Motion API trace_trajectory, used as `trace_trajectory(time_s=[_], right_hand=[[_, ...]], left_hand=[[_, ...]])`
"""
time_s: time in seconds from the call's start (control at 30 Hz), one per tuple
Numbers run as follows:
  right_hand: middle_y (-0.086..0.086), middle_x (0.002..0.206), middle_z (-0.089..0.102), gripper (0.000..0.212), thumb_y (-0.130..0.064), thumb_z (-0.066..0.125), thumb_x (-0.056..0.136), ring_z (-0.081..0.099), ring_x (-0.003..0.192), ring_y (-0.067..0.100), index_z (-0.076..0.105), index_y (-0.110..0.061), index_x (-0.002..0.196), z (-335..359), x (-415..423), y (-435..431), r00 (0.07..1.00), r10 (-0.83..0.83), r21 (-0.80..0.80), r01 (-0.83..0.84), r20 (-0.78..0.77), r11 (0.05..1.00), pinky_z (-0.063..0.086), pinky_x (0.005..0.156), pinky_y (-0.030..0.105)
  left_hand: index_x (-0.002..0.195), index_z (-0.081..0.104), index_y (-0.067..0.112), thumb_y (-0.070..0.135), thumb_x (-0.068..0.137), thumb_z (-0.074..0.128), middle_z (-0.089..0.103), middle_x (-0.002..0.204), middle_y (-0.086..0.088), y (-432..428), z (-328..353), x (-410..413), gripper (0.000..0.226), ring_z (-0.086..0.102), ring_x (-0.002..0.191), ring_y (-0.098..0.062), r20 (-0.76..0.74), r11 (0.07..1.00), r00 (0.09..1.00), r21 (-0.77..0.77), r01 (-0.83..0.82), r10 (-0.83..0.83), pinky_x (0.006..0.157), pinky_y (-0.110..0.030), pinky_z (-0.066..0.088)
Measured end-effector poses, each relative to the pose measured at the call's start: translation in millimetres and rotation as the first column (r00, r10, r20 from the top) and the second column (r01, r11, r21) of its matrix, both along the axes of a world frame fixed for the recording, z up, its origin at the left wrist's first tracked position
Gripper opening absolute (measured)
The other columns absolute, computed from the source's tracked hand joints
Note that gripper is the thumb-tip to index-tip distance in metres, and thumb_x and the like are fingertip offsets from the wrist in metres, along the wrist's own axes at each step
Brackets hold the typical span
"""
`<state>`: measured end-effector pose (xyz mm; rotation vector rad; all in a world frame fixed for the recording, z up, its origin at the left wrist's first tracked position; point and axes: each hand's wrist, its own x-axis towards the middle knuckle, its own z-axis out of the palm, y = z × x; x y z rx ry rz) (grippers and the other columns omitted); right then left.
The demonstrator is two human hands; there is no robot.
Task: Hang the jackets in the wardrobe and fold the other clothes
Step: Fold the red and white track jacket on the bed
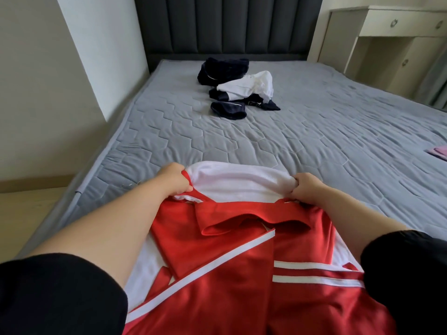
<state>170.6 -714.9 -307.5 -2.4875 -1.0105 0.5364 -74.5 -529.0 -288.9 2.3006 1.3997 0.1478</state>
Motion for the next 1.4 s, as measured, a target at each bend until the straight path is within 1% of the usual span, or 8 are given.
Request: trace_trajectory(time_s=[0.23,0.47,0.6,0.73,0.93,1.03,1.2,1.4], right_hand=[[0.005,0.062,0.057,0.021,0.005,0.051,0.066,0.057,0.064,0.027,0.055,-0.007,0.083,58.6,-13.3,-1.9,0.935,-0.314,0.500,0.194,0.167,0.844,0.041,0.056,0.029],[0.020,0.076,0.066,0.027,0.002,0.048,0.068,0.066,0.071,0.037,0.056,-0.003,0.093,64.2,-41.3,-50.8,0.959,-0.265,0.635,0.265,-0.098,0.726,0.057,0.066,0.049],[0.005,0.064,0.060,0.009,-0.003,0.060,0.072,0.061,0.065,0.026,0.054,-0.010,0.074,48.9,-68.5,-89.6,0.967,-0.252,0.679,0.203,-0.027,0.705,0.047,0.053,0.030],[0.010,0.067,0.060,0.014,0.002,0.065,0.067,0.057,0.070,0.028,0.057,-0.009,0.071,34.5,-82.6,-130.7,0.946,-0.117,0.550,-0.074,0.304,0.832,0.033,0.057,0.032],[0.007,0.108,0.060,0.037,-0.020,0.064,0.076,0.052,0.103,0.027,0.058,-0.012,0.111,11.9,-86.9,-166.1,0.764,0.360,-0.125,-0.350,0.535,0.929,0.030,0.082,0.030],[0.013,0.101,0.059,0.042,-0.010,0.069,0.065,0.056,0.096,0.033,0.059,-0.004,0.106,15.3,-104.2,-158.0,0.760,0.394,0.047,-0.484,0.518,0.874,0.042,0.085,0.040],[0.005,0.071,0.053,0.012,-0.007,0.046,0.067,0.051,0.061,0.025,0.056,-0.012,0.071,9.0,-121.7,-145.1,0.347,0.436,-0.059,-0.722,0.830,0.689,0.044,0.055,0.032],[-0.001,0.104,0.052,0.028,-0.007,0.049,0.077,0.047,0.099,0.020,0.052,-0.016,0.103,-5.2,-103.4,-155.4,0.570,0.545,-0.237,-0.526,0.614,0.817,0.034,0.083,0.025]], left_hand=[[0.093,0.056,0.007,0.016,0.085,0.061,0.062,0.108,-0.018,-21.6,62.9,10.4,0.013,0.056,0.102,-0.038,0.278,0.905,0.959,0.391,-0.166,0.056,0.073,-0.036,0.038],[0.078,0.053,0.007,0.007,0.081,0.061,0.058,0.082,-0.012,-65.9,51.7,-33.2,0.009,0.055,0.081,-0.035,0.469,0.853,0.881,0.484,-0.195,-0.065,0.062,-0.033,0.030],[0.070,0.056,0.006,-0.002,0.073,0.057,0.059,0.074,-0.013,-101.6,20.2,-71.0,0.008,0.055,0.074,-0.034,0.509,0.853,0.853,0.490,-0.177,-0.116,0.057,-0.035,0.033],[0.067,0.061,0.002,-0.003,0.064,0.058,0.061,0.070,-0.017,-129.5,-2.1,-106.8,0.006,0.058,0.071,-0.037,0.344,0.786,0.883,0.617,0.043,-0.318,0.062,-0.040,0.043],[0.108,0.052,0.025,0.014,0.080,0.049,0.050,0.112,0.004,-155.6,-13.0,-113.6,0.030,0.045,0.113,-0.022,-0.323,0.727,0.922,0.578,0.370,-0.212,0.098,-0.036,0.027],[0.095,0.059,0.015,0.007,0.062,0.063,0.056,0.095,-0.004,-166.8,-2.9,-104.0,0.034,0.056,0.092,-0.026,-0.268,0.574,0.873,0.669,0.473,-0.407,0.078,-0.034,0.043],[0.061,0.059,0.013,-0.002,0.047,0.061,0.054,0.061,-0.003,-178.6,-13.2,-93.4,0.020,0.057,0.052,-0.022,-0.211,0.373,0.720,0.740,0.560,-0.662,0.039,-0.022,0.039],[0.085,0.048,0.025,0.019,0.080,0.053,0.055,0.096,0.007,-167.3,-23.8,-82.9,0.009,0.055,0.096,-0.020,-0.321,0.713,0.736,0.211,0.669,-0.595,0.068,-0.027,0.034]])
